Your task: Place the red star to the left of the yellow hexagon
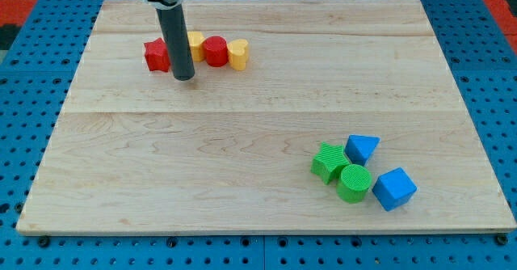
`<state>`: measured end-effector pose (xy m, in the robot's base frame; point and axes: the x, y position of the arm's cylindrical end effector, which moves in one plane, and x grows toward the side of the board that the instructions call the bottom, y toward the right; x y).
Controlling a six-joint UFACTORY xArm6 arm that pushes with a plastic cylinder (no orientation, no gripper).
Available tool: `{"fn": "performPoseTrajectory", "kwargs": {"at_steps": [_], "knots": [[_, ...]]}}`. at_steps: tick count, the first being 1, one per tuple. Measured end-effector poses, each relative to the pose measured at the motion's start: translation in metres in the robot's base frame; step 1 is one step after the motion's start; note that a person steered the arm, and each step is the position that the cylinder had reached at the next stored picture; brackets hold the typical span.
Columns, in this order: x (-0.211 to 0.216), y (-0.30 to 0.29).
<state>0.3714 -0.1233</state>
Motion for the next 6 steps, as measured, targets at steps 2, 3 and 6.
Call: {"fn": "performPoseTrajectory", "kwargs": {"at_steps": [2,3,6], "knots": [[-0.040,-0.027],[-0.012,-0.027],[-0.006,0.086]]}}
